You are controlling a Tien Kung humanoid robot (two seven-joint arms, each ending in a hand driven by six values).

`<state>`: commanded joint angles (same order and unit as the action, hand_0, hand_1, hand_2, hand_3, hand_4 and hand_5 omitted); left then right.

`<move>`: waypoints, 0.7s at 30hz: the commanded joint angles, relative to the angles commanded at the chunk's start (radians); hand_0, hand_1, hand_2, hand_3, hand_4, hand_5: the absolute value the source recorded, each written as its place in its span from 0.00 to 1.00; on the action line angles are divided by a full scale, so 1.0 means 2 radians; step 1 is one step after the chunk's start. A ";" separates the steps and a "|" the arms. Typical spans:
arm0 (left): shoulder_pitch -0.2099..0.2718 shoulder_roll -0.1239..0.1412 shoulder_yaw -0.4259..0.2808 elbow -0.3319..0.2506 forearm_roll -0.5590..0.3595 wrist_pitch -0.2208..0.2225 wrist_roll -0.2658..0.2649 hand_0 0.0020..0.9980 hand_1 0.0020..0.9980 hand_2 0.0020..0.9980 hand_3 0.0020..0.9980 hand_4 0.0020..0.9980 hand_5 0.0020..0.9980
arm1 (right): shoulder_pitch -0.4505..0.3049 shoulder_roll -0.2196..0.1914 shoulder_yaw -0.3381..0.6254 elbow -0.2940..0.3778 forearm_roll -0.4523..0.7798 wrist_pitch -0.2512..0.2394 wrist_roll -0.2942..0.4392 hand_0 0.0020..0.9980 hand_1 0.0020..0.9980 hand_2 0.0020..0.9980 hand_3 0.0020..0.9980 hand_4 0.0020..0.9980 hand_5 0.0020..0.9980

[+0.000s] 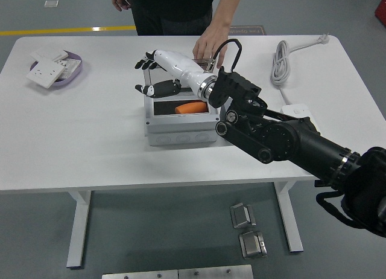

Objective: Pick up the cylinder from the cube,place it in the box,flap close box

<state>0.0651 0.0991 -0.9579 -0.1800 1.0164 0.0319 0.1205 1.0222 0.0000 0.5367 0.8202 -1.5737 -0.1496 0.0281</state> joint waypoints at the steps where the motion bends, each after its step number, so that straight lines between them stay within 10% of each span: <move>1: 0.000 0.000 0.000 0.000 0.000 0.000 0.000 0.59 0.63 0.59 0.59 0.64 0.28 | 0.005 0.000 0.004 -0.010 0.004 0.001 0.002 0.80 0.72 0.72 0.72 0.75 0.40; 21: -0.007 0.006 0.006 0.000 0.000 -0.001 0.001 0.59 0.63 0.58 0.59 0.63 0.27 | 0.043 0.000 -0.027 -0.156 0.063 0.007 0.020 0.79 0.71 0.71 0.71 0.73 0.40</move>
<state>0.0504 0.1107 -0.9464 -0.1800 1.0163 0.0298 0.1230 1.1083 0.0000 0.4820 0.5091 -1.4487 -0.1362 0.0684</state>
